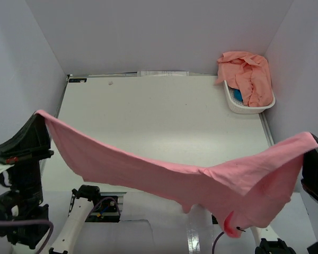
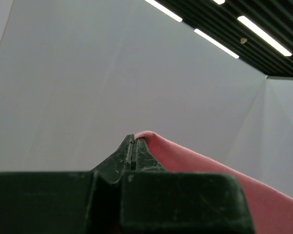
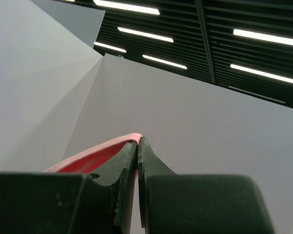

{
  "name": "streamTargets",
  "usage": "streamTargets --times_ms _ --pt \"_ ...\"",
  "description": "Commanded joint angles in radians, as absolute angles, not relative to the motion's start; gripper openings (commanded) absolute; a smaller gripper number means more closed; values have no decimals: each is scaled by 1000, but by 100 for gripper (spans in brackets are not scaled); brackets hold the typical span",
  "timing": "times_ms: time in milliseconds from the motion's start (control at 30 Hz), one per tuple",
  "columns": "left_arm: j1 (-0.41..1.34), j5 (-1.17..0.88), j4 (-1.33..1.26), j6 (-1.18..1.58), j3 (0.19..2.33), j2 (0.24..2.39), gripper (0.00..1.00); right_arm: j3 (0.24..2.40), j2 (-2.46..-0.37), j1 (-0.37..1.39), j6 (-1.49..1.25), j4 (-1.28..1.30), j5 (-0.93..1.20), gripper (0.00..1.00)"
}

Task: Fold and stack the t-shirts
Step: Flatten out the tshirt

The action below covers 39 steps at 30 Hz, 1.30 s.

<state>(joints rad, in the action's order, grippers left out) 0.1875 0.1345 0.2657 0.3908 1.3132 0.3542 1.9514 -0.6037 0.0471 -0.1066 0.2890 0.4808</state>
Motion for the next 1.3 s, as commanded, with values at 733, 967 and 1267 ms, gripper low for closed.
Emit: streamTargets --times_ms 733,967,1267 --pt "132 203 37 448 1518 1463 0 2322 -1727 44 -259 232 457 8" --pt "87 132 115 495 1689 1585 0 2201 -1657 18 -267 152 477 8" --pt "97 52 193 615 1240 1509 0 1395 -1381 21 -322 204 466 8"
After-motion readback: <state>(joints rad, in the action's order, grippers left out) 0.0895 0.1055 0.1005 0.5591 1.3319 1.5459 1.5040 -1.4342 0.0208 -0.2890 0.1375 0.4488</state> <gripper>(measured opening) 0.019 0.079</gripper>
